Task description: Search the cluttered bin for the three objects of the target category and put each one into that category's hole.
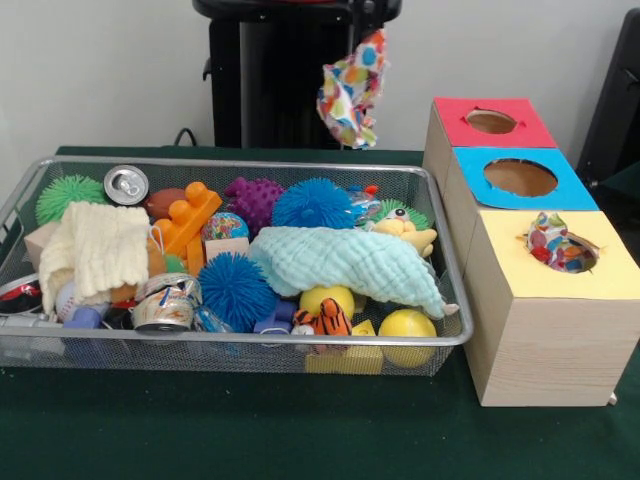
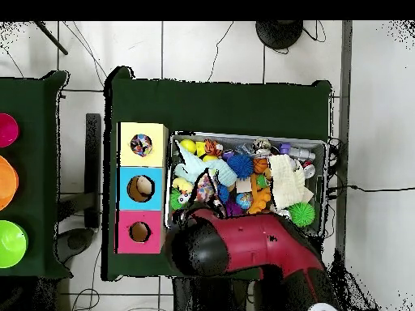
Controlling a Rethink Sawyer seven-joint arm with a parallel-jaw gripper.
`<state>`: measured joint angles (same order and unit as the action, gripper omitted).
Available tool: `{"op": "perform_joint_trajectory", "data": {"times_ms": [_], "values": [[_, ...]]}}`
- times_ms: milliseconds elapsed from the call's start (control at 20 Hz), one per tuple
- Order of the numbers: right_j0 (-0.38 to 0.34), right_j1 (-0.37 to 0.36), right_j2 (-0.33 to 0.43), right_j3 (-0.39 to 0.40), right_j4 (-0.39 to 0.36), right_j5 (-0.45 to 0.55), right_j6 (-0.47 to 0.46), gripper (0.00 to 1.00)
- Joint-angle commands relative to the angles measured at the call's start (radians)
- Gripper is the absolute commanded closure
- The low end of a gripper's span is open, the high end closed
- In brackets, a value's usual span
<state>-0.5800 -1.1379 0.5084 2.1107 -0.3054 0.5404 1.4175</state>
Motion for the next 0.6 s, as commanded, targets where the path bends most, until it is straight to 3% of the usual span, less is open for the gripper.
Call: {"op": "perform_joint_trajectory", "data": {"times_ms": [50, 400, 600], "values": [[0.099, 0.010, -0.093, 0.063, 0.043, 0.050, 0.274, 1.00], [0.223, 0.057, -0.169, 0.001, 0.062, 0.039, 0.325, 1.00], [0.297, 0.125, -0.209, -0.059, 0.071, 0.017, 0.359, 1.00]]}}
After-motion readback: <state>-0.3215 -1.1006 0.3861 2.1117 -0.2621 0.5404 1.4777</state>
